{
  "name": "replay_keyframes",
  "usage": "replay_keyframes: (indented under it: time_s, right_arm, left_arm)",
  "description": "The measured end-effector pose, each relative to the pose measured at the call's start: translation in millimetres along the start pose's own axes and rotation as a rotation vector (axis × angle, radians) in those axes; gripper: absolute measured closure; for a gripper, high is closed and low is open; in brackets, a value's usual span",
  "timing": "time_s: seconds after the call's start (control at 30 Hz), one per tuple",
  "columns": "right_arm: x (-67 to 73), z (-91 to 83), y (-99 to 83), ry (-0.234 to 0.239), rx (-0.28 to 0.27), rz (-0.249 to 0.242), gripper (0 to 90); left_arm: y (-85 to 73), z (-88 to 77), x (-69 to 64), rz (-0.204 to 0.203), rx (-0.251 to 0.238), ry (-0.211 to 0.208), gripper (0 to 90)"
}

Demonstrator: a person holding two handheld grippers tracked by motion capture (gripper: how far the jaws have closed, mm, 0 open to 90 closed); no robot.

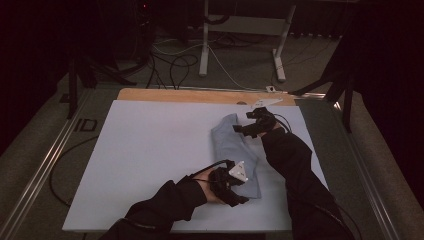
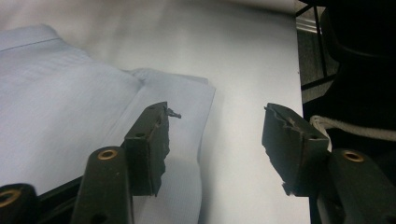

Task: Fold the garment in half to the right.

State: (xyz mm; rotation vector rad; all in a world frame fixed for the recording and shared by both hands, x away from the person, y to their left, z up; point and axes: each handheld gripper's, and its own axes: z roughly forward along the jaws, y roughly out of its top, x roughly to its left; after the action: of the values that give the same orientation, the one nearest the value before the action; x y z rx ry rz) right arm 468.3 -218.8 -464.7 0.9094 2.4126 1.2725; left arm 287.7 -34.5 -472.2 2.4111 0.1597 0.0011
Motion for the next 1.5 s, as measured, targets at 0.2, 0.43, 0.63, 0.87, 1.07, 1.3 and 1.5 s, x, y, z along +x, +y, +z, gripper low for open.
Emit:
replay_keyframes:
  time_s: [0.2, 0.43, 0.63, 0.87, 1.07, 1.3, 1.5]
  right_arm:
    - [5.9, -7.7, -0.2, 0.004, -0.004, -0.012, 10.0]
    - [13.2, -11.8, -3.4, 0.016, -0.003, -0.023, 10.0]
    - [20.1, -14.3, -5.6, 0.017, -0.007, -0.039, 10.0]
    - [24.7, -17.3, -8.1, 0.025, 0.011, -0.071, 9.9]
    - [24.8, -16.6, -12.6, 0.022, 0.022, -0.061, 9.5]
    - [19.7, -11.7, -13.3, 0.004, 0.015, -0.025, 9.5]
    - [16.4, -6.7, -14.6, 0.015, 0.025, 0.038, 10.0]
  left_arm:
    - [-11.7, -18.6, 0.9, -0.008, -0.020, -0.010, 38.9]
    - [-27.1, -37.1, 1.7, -0.038, -0.027, -0.003, 24.3]
    - [-42.7, -52.8, 5.6, -0.067, -0.052, -0.009, 11.9]
    - [-62.3, -67.9, 8.9, -0.092, -0.062, 0.029, 1.8]
    - [-93.8, -91.1, 12.5, -0.163, -0.129, 0.091, 0.7]
    - [-120.0, -107.9, 14.9, -0.209, -0.173, 0.122, 0.7]
    - [-149.1, -123.0, 9.9, -0.238, -0.204, 0.183, 0.7]
